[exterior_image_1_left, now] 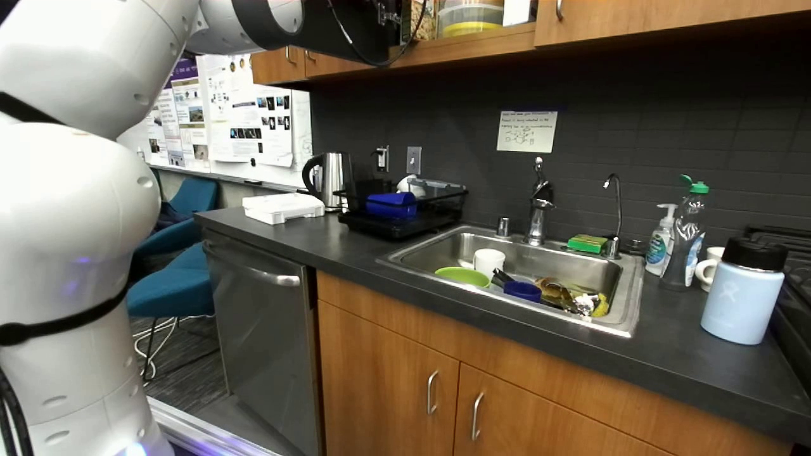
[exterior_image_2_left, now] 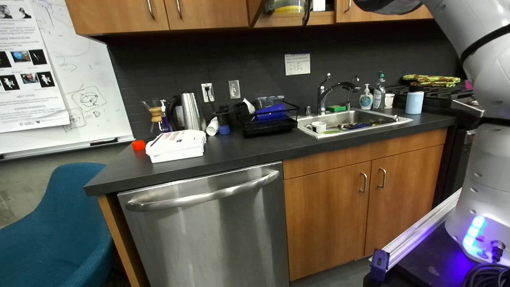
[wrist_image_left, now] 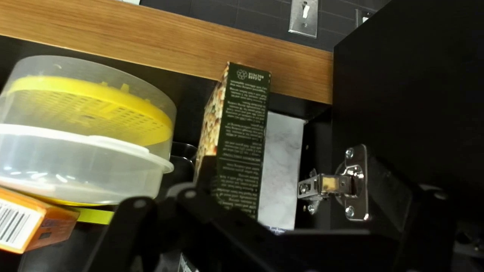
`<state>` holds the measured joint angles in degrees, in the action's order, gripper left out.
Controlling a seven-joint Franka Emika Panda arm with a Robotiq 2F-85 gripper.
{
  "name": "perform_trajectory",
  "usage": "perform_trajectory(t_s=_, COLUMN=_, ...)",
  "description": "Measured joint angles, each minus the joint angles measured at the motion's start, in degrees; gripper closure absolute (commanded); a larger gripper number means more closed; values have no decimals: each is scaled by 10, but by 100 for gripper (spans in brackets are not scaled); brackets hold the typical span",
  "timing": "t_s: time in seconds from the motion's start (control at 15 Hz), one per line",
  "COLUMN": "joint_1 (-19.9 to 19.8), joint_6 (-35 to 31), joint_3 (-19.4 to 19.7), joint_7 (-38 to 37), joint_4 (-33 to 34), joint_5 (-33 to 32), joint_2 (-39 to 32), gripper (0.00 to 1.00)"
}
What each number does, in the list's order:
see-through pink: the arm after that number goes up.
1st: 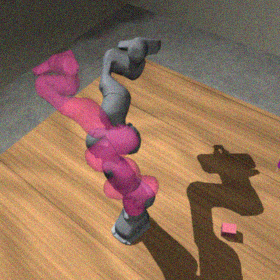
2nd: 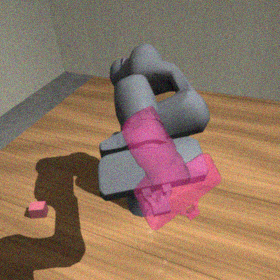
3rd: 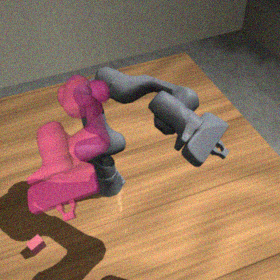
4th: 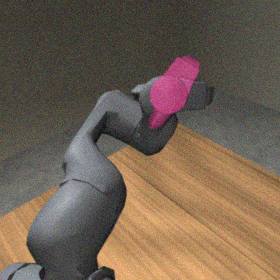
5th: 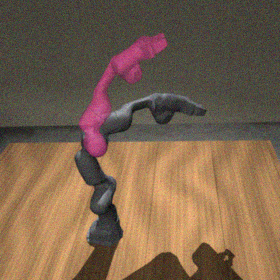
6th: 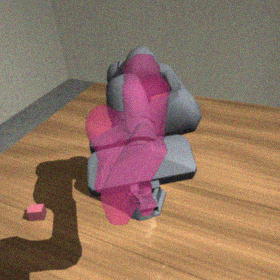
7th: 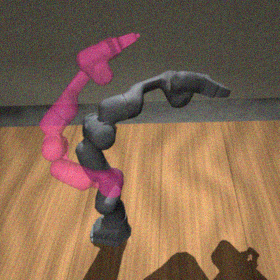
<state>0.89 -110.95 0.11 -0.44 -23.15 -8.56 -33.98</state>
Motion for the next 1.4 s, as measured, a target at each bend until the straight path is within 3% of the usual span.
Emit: perform_trajectory(t_s=1.4, joint_1=-5, joint_6=37, joint_3=-18, joint_7=67, joint_4=5, joint_5=6, joint_2=12, gripper=0)
